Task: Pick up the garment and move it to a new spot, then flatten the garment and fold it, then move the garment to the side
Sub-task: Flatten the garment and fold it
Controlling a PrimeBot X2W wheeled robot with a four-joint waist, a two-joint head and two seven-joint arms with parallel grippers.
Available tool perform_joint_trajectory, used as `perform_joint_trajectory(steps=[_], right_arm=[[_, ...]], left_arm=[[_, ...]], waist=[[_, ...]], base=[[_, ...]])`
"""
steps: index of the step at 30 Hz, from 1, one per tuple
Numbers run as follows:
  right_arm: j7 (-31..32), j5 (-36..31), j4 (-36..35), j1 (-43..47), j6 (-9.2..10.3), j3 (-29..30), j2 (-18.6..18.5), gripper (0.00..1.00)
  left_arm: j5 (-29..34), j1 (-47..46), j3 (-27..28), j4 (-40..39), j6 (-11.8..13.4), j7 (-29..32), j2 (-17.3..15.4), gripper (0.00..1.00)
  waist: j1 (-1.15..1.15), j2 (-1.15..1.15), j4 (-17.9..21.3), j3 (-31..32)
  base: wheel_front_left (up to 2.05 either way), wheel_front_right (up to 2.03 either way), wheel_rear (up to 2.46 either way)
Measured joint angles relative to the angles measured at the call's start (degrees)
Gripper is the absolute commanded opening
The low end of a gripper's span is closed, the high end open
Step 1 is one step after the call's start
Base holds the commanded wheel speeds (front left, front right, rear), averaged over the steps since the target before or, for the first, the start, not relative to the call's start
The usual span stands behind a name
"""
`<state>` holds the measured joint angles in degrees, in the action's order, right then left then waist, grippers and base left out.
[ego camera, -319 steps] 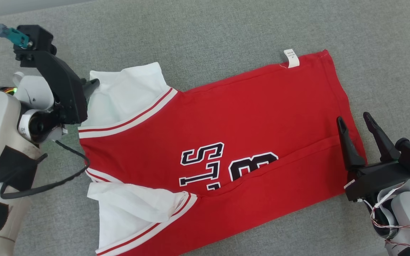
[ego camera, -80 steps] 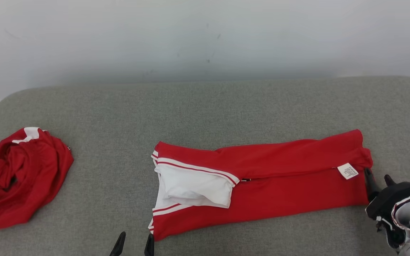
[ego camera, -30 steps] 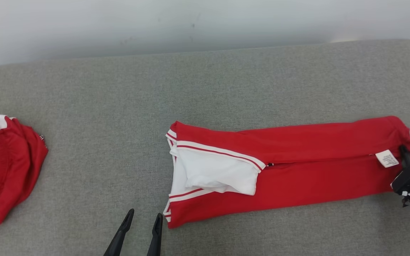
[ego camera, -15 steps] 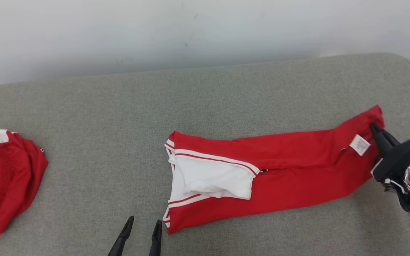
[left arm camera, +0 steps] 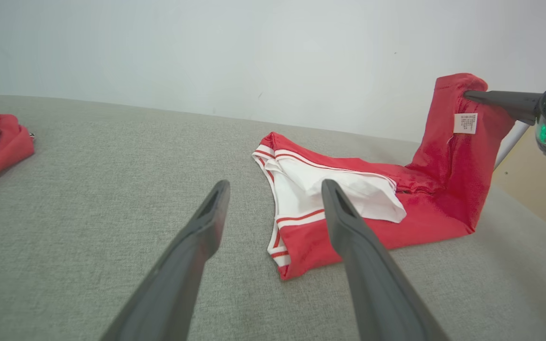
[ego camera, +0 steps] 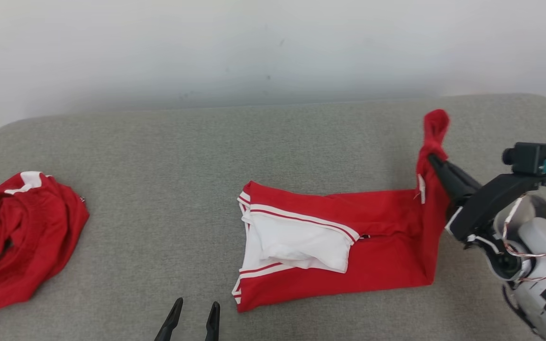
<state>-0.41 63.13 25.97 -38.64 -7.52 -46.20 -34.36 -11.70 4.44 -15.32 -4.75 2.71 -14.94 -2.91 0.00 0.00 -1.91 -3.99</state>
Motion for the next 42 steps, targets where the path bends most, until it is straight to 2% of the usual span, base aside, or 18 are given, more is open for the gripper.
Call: perform_joint_trajectory(steps=[8, 22, 29, 40, 41, 42], right_arm=[[0.98, 0.49, -1.34, 1.76, 0.01, 0.46, 6.69, 0.0], [2.46, 1.0, 5.26, 3.3, 0.02, -1.1, 17.19, 0.0], [1.66, 0.89, 10.47, 3.14, 0.03, -2.24, 20.33, 0.0], [-0.75, 0.29, 17.45, 0.96, 0.03, -3.87, 23.48, 0.0], [-1.16, 0.33, 18.06, 0.79, 0.03, -3.89, 23.79, 0.01], [-1.32, 0.47, 18.5, 0.6, 0.04, -3.89, 24.06, 0.2]], left_arm=[[-0.48, 0.08, -0.74, 1.01, -0.02, 0.0, 0.0, 1.0], [-0.78, 0.58, -1.98, 3.16, -0.6, 0.0, 0.02, 1.0], [-0.8, 0.64, -2.24, 3.68, -0.66, 0.0, 0.01, 1.0], [-1.02, 0.85, -3.1, 3.61, -0.53, 0.0, 0.01, 1.0], [-1.05, 0.84, -3.1, 3.59, -0.52, 0.0, 0.01, 1.0], [-1.05, 0.81, -3.12, 3.58, -0.51, 0.0, 0.01, 1.0]], waist=[[0.0, 0.0, -2.95, 0.76], [0.0, 0.0, -9.03, 2.83], [-0.01, 0.0, -11.62, 3.55], [-0.01, 0.0, -12.52, 3.12], [0.0, 0.0, -12.5, 2.97], [0.0, 0.0, -12.47, 2.83]], base=[[0.0, 0.0, 0.0], [0.0, 0.0, 0.0], [0.0, 0.0, 0.0], [0.0, 0.0, 0.0], [0.0, 0.0, 0.0], [0.0, 0.0, 0.0]])
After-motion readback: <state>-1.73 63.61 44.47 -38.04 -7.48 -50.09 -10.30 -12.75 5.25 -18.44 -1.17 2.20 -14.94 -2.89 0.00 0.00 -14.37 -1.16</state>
